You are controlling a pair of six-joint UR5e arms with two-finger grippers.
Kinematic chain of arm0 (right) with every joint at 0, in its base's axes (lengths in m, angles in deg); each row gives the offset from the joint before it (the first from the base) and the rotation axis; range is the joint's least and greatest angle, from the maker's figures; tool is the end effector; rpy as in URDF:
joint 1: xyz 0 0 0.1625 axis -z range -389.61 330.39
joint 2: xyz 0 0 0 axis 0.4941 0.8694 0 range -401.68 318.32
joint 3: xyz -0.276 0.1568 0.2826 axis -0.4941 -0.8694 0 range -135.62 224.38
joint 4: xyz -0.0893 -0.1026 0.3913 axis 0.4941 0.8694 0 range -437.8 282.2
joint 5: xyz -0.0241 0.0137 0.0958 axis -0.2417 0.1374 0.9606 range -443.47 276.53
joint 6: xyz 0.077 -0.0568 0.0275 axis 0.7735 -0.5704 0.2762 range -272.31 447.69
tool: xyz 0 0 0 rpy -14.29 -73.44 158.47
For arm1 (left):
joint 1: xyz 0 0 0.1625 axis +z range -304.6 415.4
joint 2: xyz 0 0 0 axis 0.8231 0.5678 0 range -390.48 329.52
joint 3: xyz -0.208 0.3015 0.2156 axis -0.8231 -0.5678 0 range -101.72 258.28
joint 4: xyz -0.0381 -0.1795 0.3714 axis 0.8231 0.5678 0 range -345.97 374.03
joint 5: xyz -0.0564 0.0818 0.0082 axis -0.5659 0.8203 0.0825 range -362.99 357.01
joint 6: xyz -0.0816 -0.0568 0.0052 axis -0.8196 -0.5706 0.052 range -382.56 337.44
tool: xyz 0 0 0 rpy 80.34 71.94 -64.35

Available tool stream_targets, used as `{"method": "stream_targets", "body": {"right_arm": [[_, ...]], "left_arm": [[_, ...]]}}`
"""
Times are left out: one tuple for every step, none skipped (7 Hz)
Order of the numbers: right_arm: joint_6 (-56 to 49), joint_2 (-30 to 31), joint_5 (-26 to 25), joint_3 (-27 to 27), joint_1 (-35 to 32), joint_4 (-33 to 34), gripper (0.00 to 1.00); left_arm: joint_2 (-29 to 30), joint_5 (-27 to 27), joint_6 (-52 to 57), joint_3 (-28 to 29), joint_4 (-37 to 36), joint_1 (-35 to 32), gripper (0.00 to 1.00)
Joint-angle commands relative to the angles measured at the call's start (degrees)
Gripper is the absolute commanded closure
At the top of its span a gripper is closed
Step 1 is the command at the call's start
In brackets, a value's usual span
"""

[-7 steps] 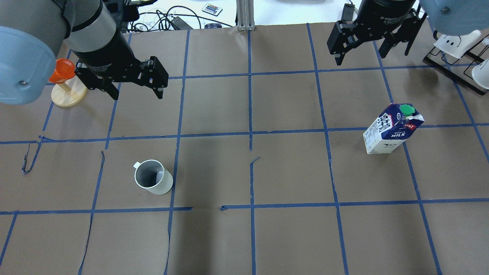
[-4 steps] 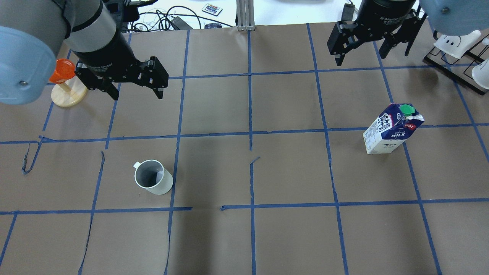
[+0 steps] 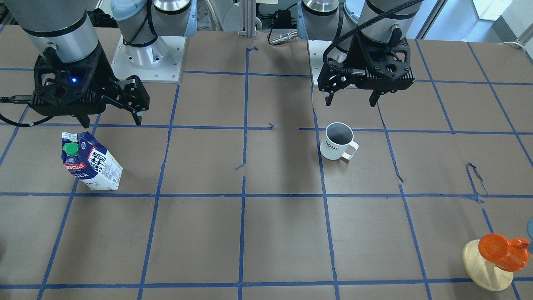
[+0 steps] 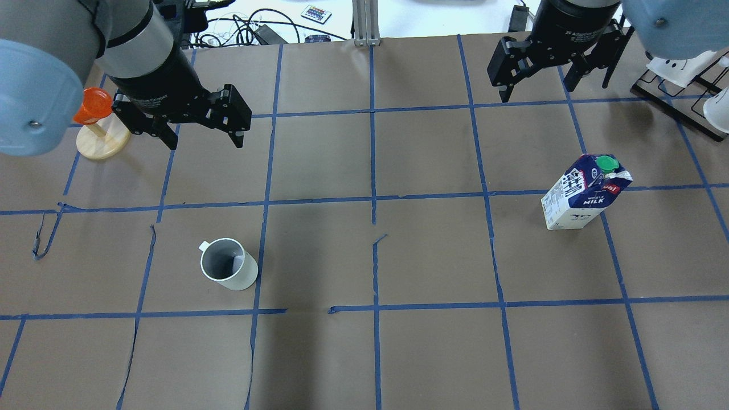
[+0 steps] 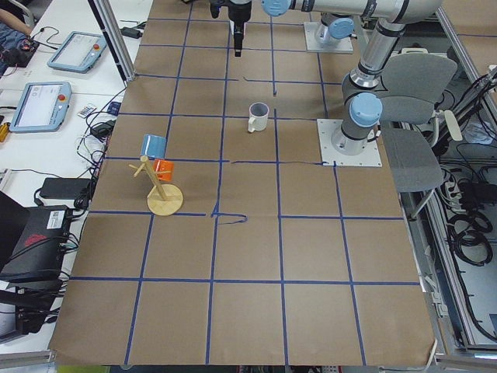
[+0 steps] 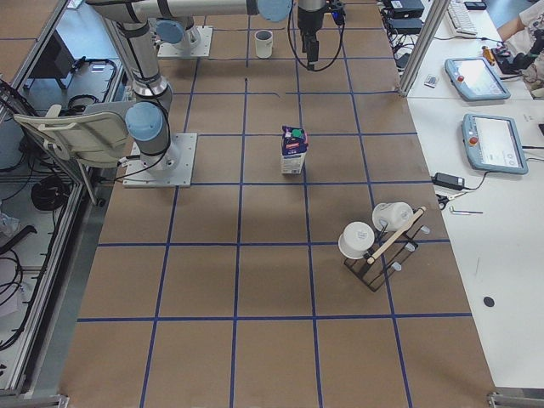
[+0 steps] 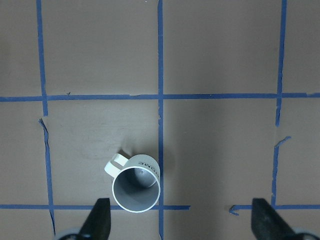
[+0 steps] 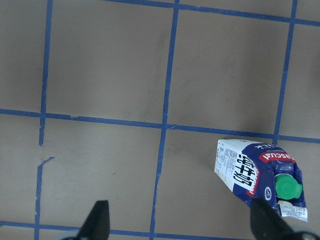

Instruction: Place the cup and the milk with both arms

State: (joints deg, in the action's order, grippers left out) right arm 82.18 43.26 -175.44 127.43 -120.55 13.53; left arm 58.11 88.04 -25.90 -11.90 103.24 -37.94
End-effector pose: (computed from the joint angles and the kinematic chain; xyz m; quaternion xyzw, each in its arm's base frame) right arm 0.1387 -0.5325 0.5050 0.0557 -0.9979 0.0273 0.0183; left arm -0.1595 -0.4764 0.4999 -0.0001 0.9998 -0.0181 0.0080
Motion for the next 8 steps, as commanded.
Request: {"method": "stream_targets", "body": {"right_arm": [[-0.03, 0.15, -0.13, 0.45, 0.06, 0.0, 0.0], [0.06, 0.15, -0.05, 0.45, 0.06, 0.34, 0.0], [0.23, 0.32, 0.56, 0.45, 0.06, 0.61, 0.0], [0.14, 0.76, 0.22, 0.45, 0.06, 2.26, 0.0], [0.06, 0.76, 0.13, 0.45, 0.06, 3.15, 0.0], [0.06, 0.67, 0.13, 0.71, 0.06, 3.25, 0.0], [0.06, 0.67, 0.3, 1.41, 0.06, 3.33, 0.0], [0.06, 0.67, 0.3, 1.59, 0.06, 3.42, 0.0]], "left_arm": [[0.0, 0.2, 0.0, 0.0, 0.0, 0.0, 0.0], [0.0, 0.2, 0.0, 0.0, 0.0, 0.0, 0.0], [0.0, 0.11, -0.09, 0.0, 0.0, 0.0, 0.0], [0.0, 0.2, 0.0, 0.0, 0.0, 0.0, 0.0], [0.0, 0.11, 0.0, 0.0, 0.0, -0.09, 0.0], [0.0, 0.11, -0.09, -0.09, 0.0, -0.09, 0.0], [0.0, 0.11, -0.09, -0.09, 0.0, -0.09, 0.0], [0.0, 0.11, -0.09, -0.52, 0.0, -0.09, 0.0]]}}
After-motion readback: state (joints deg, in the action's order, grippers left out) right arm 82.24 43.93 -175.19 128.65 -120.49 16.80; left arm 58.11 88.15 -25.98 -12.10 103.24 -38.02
